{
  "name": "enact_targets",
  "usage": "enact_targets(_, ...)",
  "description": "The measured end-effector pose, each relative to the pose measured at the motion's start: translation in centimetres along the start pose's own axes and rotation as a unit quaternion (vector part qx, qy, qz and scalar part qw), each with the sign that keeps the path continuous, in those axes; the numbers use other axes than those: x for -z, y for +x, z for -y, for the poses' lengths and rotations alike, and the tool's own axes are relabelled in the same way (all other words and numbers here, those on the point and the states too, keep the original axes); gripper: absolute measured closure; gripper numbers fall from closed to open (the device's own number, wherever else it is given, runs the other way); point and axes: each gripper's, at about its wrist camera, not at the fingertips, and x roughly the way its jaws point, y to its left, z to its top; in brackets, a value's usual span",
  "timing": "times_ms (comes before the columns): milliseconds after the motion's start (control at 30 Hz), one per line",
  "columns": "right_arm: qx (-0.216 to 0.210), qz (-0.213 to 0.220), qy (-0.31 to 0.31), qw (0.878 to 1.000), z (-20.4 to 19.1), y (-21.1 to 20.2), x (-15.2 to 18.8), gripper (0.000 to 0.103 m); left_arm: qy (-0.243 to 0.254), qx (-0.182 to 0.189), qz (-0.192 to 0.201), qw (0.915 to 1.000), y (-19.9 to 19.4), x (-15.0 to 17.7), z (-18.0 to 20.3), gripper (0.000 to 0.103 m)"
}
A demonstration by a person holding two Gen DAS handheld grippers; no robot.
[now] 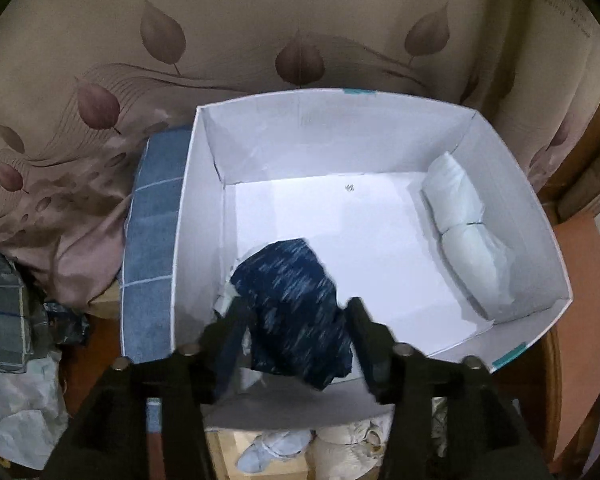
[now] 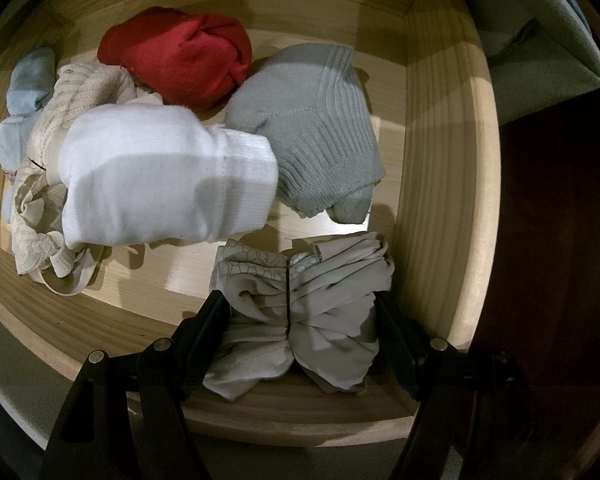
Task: Take underwear out of drawer
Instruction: 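Lift the navy speckled underwear with the left tool and release it into the white box, then carry the grey-beige bundle with the right tool into the white box and open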
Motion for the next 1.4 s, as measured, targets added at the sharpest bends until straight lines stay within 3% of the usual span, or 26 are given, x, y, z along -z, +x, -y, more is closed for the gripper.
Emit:
enact_targets(167,0.0,-0.001,0.0,1.0,0.0,0.0,0.0,0.032,-0.005,0.019,0.003,0.9998,-1.6,0.3,-0.5,0.044)
enact_targets(467,0.001,0.007,0.0,1.0,0.0,-0.1,0.2,0.035,-0.018,0.02,0.054,0.9982,-6.1,2.3,-2.1,0.044)
enact_targets(767,0.01,0.049,-0.01,0.999,-1.0,-1.3,1.0,0.049,-0.001,-0.038,0.086,0.9956,-9.0,6.7,-4.1,0.044)
enact_targets(967,-0.004,0.068,0.009,0.998,-0.7,-2.0,1.5,0.057,0.005,-0.049,0.059,0.997,-6.9,11.3,-5.0,0.044)
enact_targets(1400,-0.023,0.111,0.039,0.993,1.3,-5.3,2.9,0.063,-0.061,-0.055,-0.03,0.9961,1.2,18.7,-7.5,0.044)
